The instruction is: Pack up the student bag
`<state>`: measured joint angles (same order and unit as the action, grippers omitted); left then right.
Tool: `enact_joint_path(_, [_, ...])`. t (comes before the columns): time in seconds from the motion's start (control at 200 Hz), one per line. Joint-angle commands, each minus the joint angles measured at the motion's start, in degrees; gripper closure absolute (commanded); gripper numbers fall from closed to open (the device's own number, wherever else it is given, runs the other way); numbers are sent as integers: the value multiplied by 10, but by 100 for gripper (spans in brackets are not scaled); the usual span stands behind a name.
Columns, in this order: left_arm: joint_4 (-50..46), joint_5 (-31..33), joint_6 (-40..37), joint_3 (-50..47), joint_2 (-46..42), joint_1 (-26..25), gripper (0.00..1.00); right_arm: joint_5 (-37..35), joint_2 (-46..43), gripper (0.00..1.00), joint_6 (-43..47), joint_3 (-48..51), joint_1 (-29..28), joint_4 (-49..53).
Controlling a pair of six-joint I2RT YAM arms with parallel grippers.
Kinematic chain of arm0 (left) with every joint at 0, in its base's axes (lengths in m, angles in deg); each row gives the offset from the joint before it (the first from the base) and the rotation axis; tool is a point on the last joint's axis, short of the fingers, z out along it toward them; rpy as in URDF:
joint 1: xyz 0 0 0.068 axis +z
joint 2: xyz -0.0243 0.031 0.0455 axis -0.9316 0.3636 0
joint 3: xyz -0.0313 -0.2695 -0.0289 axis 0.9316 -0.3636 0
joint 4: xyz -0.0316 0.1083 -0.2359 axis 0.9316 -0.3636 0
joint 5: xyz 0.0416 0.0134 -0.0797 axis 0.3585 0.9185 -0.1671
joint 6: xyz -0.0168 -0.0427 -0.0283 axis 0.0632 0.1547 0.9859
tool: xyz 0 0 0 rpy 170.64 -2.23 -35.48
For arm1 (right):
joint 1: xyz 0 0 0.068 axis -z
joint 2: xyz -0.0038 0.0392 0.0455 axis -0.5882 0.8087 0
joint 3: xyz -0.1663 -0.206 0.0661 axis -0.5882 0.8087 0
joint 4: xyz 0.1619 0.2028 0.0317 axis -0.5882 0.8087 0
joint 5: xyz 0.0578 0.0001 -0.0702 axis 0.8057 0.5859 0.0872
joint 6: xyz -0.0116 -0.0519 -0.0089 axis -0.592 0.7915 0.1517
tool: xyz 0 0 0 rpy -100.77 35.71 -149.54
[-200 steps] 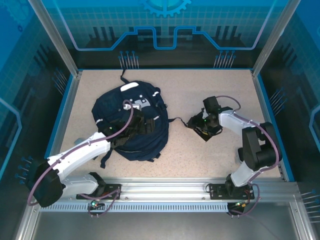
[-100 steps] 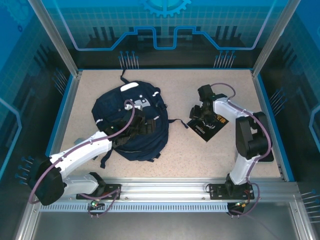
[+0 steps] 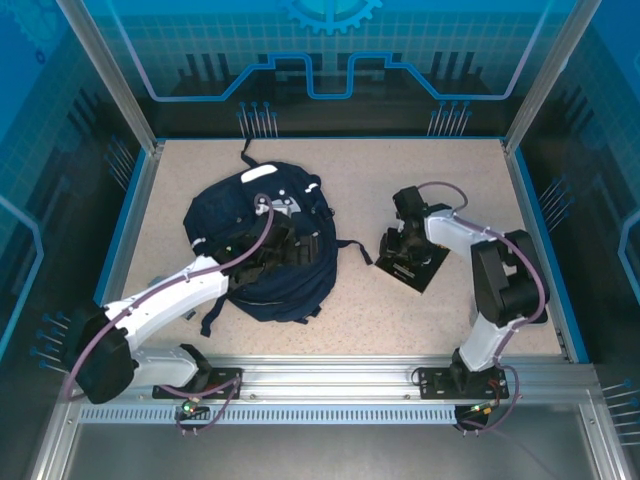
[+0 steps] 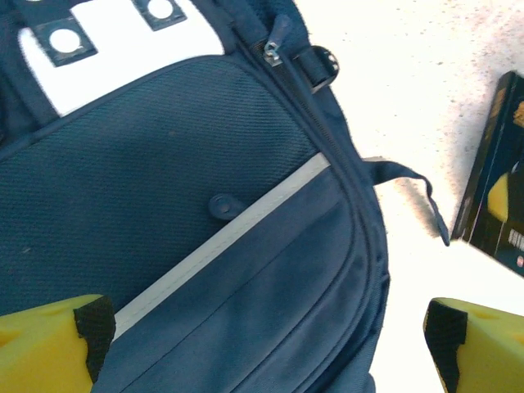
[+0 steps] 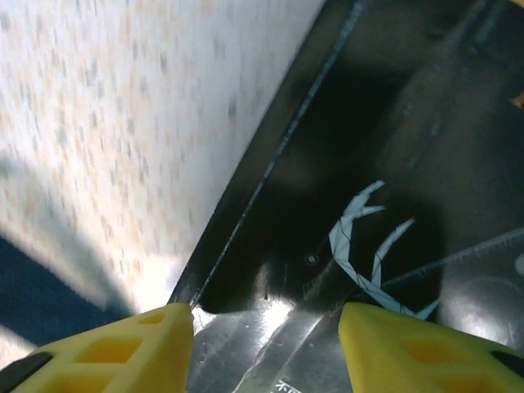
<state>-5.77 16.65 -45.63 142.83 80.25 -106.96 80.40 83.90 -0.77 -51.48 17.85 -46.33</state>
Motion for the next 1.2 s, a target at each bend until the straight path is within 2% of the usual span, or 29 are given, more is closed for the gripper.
enact_joint_path(0.0, [-8, -48, -5, 36, 32, 3, 1, 33, -36, 47, -15, 69, -37, 67])
enact_joint_path(0.135, [-4, -94, 3, 64, 69, 2, 2, 42, -85, 47, -23, 119, -78, 69])
enact_joint_path(0.265, [14, -133, 18, 88, 103, -11, 4, 1, -106, 45, -4, 94, -70, 99])
enact_joint_path(0.42, [36, -179, 36, 125, 155, -48, 6, -9, -152, 38, 21, 56, -11, 93])
enact_joint_path(0.625, [40, -202, 68, 194, 251, -99, 8, -10, -172, 32, 27, 69, 97, 71])
enact_joint_path(0.86, [48, -224, 132, 258, 348, -118, 19, -6, -127, 28, 36, 87, 153, 53])
enact_joint_path(1.196, [29, -223, 136, 317, 445, -134, 43, 12, -84, 30, 32, 105, 155, 44])
